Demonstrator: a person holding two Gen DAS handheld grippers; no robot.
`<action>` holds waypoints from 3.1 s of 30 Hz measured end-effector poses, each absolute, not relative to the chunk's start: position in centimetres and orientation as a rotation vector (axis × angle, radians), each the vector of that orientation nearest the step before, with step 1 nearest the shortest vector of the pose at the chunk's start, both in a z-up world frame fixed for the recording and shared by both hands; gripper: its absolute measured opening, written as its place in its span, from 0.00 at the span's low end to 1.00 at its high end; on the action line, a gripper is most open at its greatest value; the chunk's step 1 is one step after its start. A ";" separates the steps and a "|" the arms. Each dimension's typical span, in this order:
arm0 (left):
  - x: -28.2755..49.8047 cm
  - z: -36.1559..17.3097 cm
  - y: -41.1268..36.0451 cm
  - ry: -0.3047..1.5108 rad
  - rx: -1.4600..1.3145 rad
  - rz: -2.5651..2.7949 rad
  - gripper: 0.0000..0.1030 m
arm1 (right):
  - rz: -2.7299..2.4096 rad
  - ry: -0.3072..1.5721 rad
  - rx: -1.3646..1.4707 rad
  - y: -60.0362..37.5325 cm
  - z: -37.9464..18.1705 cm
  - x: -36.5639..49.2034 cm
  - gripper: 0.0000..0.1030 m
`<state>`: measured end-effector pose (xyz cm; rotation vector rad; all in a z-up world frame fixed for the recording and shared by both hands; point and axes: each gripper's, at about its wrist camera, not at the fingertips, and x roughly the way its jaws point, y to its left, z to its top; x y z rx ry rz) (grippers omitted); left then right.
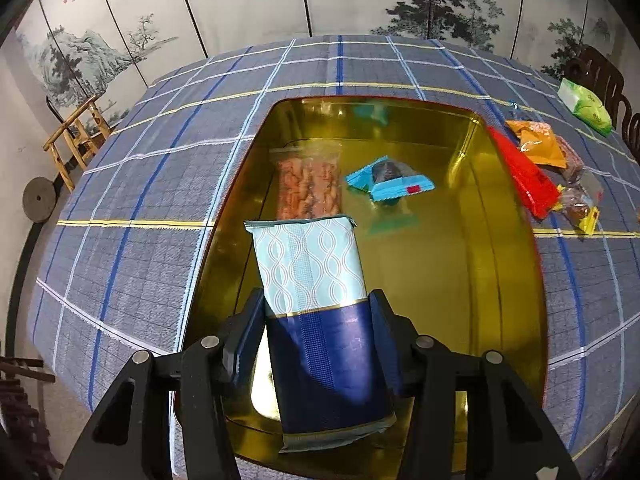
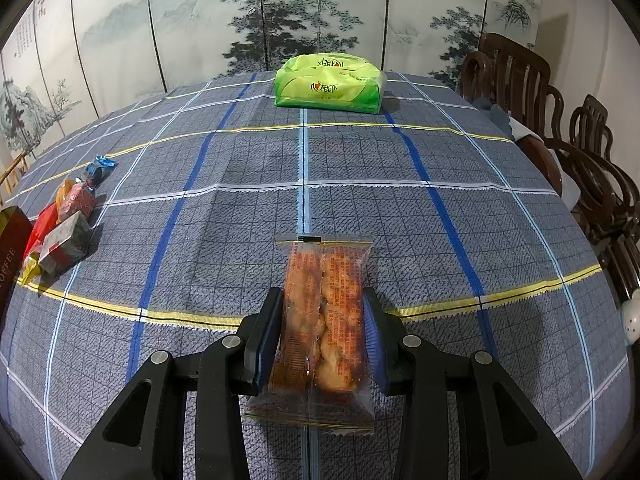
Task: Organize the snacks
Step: 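Carry the blue-and-white box into the tin and open the left gripper, then lower the cracker bag into the tin and open the right gripper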
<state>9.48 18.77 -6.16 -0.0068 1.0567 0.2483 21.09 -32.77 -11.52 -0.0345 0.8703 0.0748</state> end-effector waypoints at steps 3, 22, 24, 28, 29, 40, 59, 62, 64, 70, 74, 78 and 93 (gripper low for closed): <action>9.4 -6.6 18.9 1.055 -0.001 0.255 0.46 | 0.075 0.870 -0.034 -32.8 -11.5 21.1 0.38; 9.0 -6.3 19.4 0.992 0.057 0.287 0.49 | 0.073 0.870 -0.036 -32.8 -11.5 21.1 0.38; 8.8 -5.8 19.4 0.974 0.058 0.288 0.49 | 0.072 0.870 -0.036 -32.7 -11.5 21.1 0.38; 8.5 -5.0 19.6 0.947 0.063 0.301 0.51 | 0.070 0.870 -0.038 -32.7 -11.5 21.1 0.38; 8.4 -4.9 19.6 0.944 0.060 0.302 0.51 | 0.069 0.870 -0.038 -32.7 -11.5 21.1 0.38; 5.9 -2.3 18.7 0.882 0.027 0.315 0.52 | 0.050 0.880 -0.022 -33.2 -11.3 20.1 0.40; 1.7 -0.6 17.3 0.860 -0.039 0.240 0.54 | 0.179 0.932 0.132 -29.4 -10.9 15.0 0.37; 1.2 -0.5 17.6 0.860 -0.050 0.237 0.56 | 0.215 0.931 0.140 -27.5 -10.3 13.8 0.37; 0.9 -0.4 17.9 0.857 -0.062 0.237 0.56 | 0.261 0.931 0.146 -25.7 -9.5 13.4 0.37; -0.3 0.0 18.8 0.841 -0.067 0.258 0.56 | 0.482 0.880 0.104 -17.1 -5.2 11.6 0.37; -0.8 0.1 19.3 0.837 -0.065 0.274 0.56 | 0.641 0.874 0.063 -9.8 -2.9 11.2 0.37; -1.1 0.1 19.6 0.838 -0.050 0.287 0.56 | 0.747 0.893 0.030 -3.7 -2.3 11.6 0.37; -1.8 -0.1 20.3 0.834 -0.041 0.281 0.56 | 0.826 1.062 -0.047 7.9 -7.4 13.8 0.37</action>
